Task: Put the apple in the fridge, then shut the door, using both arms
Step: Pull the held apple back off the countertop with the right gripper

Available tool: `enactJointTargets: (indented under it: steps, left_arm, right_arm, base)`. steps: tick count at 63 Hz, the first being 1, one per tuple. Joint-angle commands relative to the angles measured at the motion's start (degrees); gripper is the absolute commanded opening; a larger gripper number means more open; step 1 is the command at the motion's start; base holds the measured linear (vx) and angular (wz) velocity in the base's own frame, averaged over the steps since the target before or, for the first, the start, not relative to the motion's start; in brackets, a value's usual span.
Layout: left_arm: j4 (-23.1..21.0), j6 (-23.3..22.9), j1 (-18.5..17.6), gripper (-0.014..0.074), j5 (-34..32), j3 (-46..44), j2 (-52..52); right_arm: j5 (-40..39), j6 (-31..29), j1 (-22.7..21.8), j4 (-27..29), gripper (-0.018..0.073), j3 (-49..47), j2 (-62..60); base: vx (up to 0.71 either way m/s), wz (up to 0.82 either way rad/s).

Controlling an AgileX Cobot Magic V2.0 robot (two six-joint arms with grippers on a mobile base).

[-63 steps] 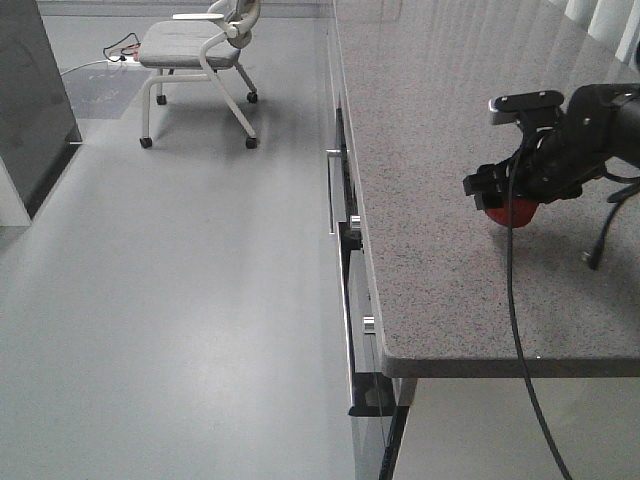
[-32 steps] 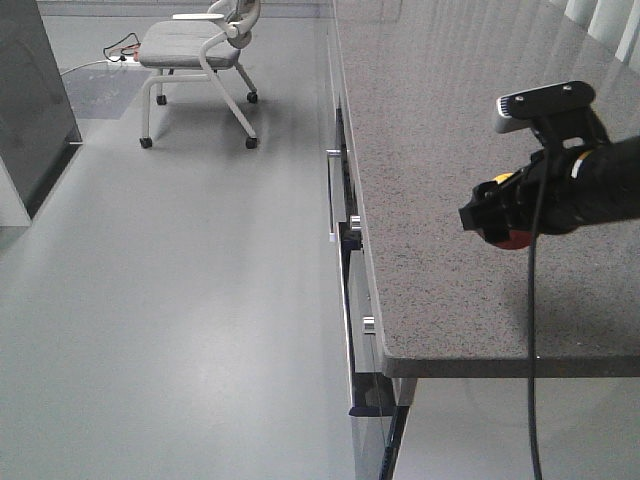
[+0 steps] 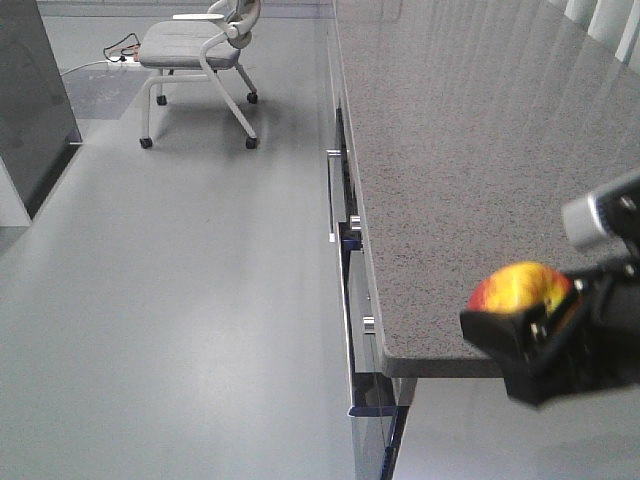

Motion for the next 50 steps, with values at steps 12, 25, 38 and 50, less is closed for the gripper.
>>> enactJointTargets:
  steps: [12, 25, 38, 50]
  left_arm:
    - [-0.54, -0.13, -0.4, -0.0006, -3.91, 1.2, -0.89]
    - [-0.54, -0.13, -0.4, -0.0006, -3.91, 1.2, -0.89]
    - [-0.54, -0.13, -0.4, -0.0006, -3.91, 1.2, -0.89]
    - [-0.54, -0.13, -0.4, -0.0006, -3.91, 1.2, -0.89]
  right_arm:
    - [0.5, 0.18, 2.36, 6.11, 0.0378, 7.32, -14.17]
    - [3.96, 0.18, 2.36, 6.98, 0.0378, 12.28, -23.4]
    - [4.82, 0.18, 2.36, 6.91, 0.0377, 13.42, -28.08]
    - [4.91, 0.18, 2.36, 6.95, 0.0377, 13.42, -28.45]
  base:
    - [0.0, 0.0]
    - [0.0, 0.0]
    - [0.0, 0.0]
    - [0.0, 0.0]
